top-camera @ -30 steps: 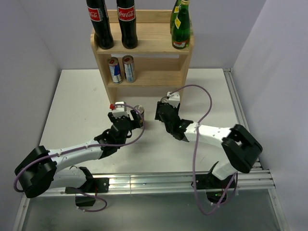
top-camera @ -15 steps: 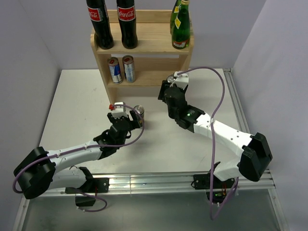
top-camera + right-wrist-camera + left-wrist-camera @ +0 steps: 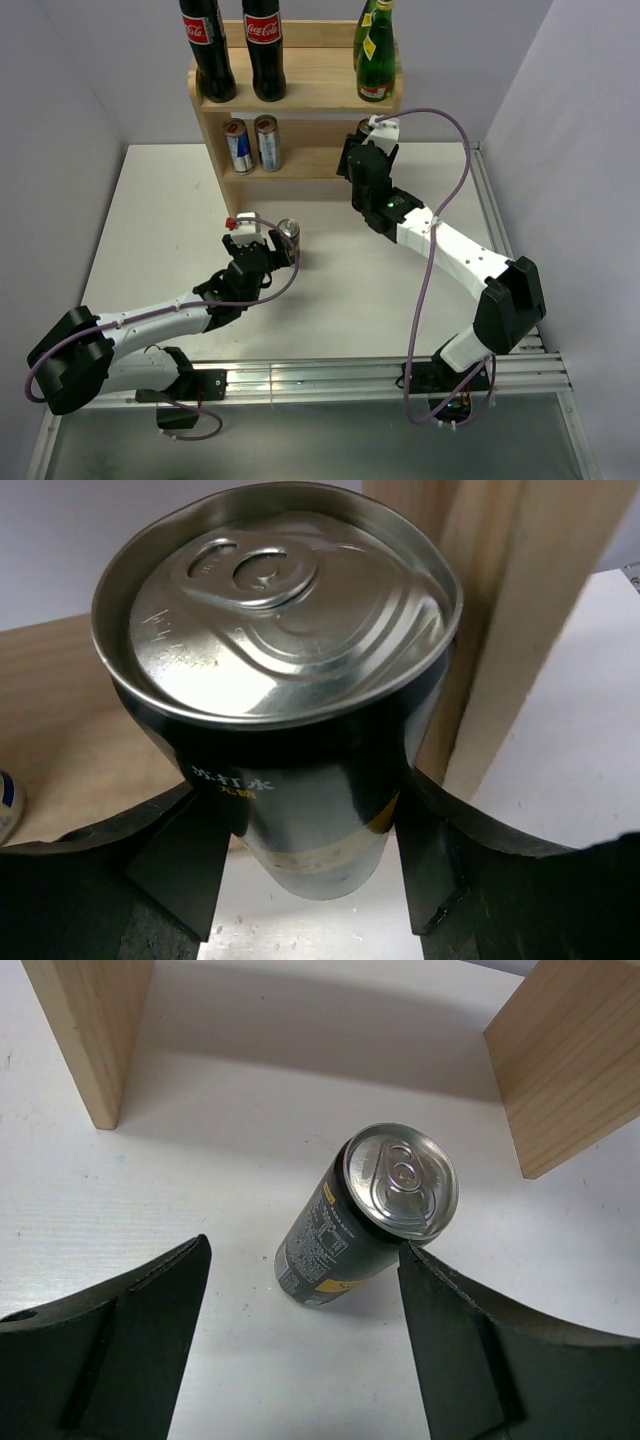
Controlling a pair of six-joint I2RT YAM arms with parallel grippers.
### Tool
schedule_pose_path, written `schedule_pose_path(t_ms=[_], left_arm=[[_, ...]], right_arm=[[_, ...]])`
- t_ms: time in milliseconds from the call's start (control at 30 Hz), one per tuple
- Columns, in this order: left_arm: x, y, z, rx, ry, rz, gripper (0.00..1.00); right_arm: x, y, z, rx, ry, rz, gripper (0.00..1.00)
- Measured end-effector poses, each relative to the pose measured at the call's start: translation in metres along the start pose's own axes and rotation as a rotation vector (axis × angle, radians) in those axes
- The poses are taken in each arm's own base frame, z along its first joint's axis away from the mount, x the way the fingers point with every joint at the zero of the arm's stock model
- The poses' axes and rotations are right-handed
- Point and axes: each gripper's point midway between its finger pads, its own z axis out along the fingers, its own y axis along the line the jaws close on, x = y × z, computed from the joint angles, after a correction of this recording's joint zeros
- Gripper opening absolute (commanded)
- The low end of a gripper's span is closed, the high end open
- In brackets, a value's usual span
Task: Place and organize the beverage onto the shelf
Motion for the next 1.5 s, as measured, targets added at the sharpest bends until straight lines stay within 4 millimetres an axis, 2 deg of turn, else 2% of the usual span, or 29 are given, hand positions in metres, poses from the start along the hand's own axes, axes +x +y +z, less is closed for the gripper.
schedule_pose_path(t_ms=[133, 367, 533, 567, 600, 667, 700, 767, 833, 867, 933, 1067, 1333, 1500], left_arm=[[0.000, 0.000, 0.000, 0.000, 0.001, 0.001, 0.82], [0.003, 0.002, 0.000, -0.002, 0.003, 0.003, 0.82], [0.005, 0.004, -0.001, -0.004, 0.007, 0.007, 0.82], [0.005, 0.004, -0.001, -0.004, 0.006, 0.007, 0.82], [0.005, 0.004, -0.001, -0.003, 0.006, 0.006, 0.82], [0.004, 0.003, -0.001, -0.002, 0.003, 0.003, 0.82], [0.003, 0.003, -0.001, -0.001, 0.002, 0.002, 0.82], [0.002, 0.003, -0.002, 0.001, -0.001, -0.001, 0.82], [0.001, 0.003, -0.002, 0.001, -0.002, -0.002, 0.82], [0.001, 0.003, -0.002, 0.001, -0.002, -0.002, 0.82], [0.001, 0.003, -0.002, 0.001, -0.002, -0.003, 0.82], [0.001, 0.003, -0.002, 0.001, -0.002, -0.003, 0.82], [-0.003, 0.002, -0.003, 0.006, -0.011, -0.012, 0.82], [-0.004, 0.001, -0.003, 0.008, -0.012, -0.014, 0.82]], right_arm=[[-0.006, 0.004, 0.010, 0.004, -0.006, 0.000, 0.00], [0.000, 0.008, 0.027, 0.023, 0.000, 0.000, 0.00], [-0.002, 0.011, 0.033, 0.034, -0.006, 0.011, 0.00], [-0.002, 0.011, 0.033, 0.035, -0.006, 0.014, 0.03], [-0.001, 0.012, 0.034, 0.035, -0.006, 0.014, 0.15], [-0.001, 0.013, 0.035, 0.034, -0.008, 0.017, 0.27], [-0.001, 0.013, 0.035, 0.033, -0.009, 0.019, 0.40], [-0.001, 0.013, 0.035, 0.032, -0.009, 0.021, 0.56], [-0.002, 0.013, 0.035, 0.031, -0.009, 0.022, 0.66], [-0.002, 0.014, 0.035, 0.031, -0.009, 0.024, 0.74], [-0.002, 0.014, 0.035, 0.028, -0.011, 0.028, 0.83], [-0.002, 0.016, 0.036, 0.017, -0.013, 0.035, 0.90], [-0.002, 0.018, 0.036, 0.006, -0.017, 0.042, 0.92], [0.006, 0.016, 0.034, 0.000, -0.002, 0.033, 1.00]])
